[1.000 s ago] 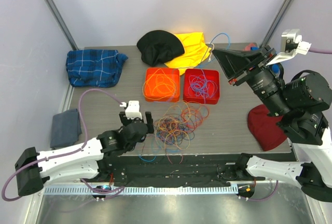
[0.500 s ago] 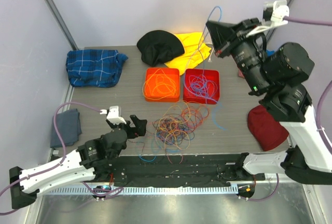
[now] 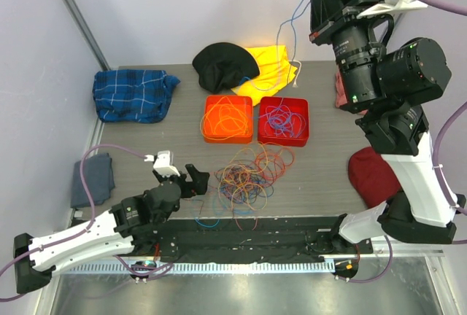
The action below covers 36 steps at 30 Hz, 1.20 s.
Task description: Untangle the cables
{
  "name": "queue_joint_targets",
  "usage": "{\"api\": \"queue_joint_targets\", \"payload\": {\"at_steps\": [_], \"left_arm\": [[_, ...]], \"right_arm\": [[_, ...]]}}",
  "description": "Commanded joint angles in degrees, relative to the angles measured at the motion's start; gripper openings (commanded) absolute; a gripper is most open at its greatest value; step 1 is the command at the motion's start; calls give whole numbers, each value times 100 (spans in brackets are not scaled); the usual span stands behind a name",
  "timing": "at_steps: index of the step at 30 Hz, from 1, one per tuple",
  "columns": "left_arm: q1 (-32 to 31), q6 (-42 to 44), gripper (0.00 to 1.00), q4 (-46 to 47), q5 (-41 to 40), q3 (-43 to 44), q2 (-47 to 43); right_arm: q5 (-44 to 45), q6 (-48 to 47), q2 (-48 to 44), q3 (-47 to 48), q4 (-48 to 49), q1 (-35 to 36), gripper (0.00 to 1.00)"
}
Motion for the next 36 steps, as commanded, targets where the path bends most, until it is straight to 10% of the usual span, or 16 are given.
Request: {"api": "queue_joint_targets", "payload": {"at_steps": [1, 10, 24, 36], "left_arm": [[0, -192, 91, 152, 71, -60, 6], [0, -333, 89, 161, 151, -253, -204], [0, -52, 89, 91, 36, -209, -328], [0, -43, 89, 82, 1, -236, -328]], "right_arm": [[412, -821, 153, -63, 994, 27, 1], [755, -1578, 469, -310, 2033, -131, 1], [114, 82, 803, -864, 1577, -2046, 1], [-115, 417, 1102, -838, 1533, -2364, 1]]}}
